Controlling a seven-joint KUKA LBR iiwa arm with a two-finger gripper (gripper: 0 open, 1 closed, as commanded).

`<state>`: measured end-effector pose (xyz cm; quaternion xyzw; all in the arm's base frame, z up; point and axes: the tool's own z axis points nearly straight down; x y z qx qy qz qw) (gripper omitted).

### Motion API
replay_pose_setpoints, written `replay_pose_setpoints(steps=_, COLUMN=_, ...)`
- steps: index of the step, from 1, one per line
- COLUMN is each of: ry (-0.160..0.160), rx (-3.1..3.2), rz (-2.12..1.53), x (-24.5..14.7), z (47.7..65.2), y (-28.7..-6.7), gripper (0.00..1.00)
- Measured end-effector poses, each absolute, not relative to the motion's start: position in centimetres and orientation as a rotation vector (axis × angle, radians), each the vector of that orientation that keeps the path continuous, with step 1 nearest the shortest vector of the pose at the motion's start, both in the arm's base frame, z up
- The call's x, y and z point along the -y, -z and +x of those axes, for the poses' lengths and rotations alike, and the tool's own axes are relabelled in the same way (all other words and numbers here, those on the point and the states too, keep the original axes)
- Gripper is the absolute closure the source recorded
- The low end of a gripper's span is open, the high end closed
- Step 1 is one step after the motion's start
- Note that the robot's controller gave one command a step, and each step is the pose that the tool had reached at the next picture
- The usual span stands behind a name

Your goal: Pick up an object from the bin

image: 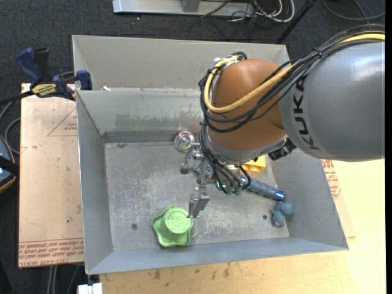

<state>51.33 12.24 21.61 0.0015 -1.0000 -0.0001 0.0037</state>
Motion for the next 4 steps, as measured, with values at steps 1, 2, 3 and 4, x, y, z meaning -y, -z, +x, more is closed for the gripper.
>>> replay_pose_setpoints(steps=1, ry=-0.001, rx=3.132, rz=-0.020, x=-13.3, z=48.2, y=-13.9, gripper=0.00)
replay_pose_setpoints(steps=2, ry=0.011, rx=3.153, rz=-0.068, x=-12.4, z=49.6, y=-8.7, gripper=0.00)
replay_pose_setpoints(steps=3, ry=0.017, rx=3.161, rz=-0.072, x=-12.3, z=49.9, y=-8.0, gripper=0.00)
replay_pose_setpoints(steps=4, ry=0.016, rx=3.156, rz=-0.126, x=-12.5, z=50.8, y=-8.0, gripper=0.00)
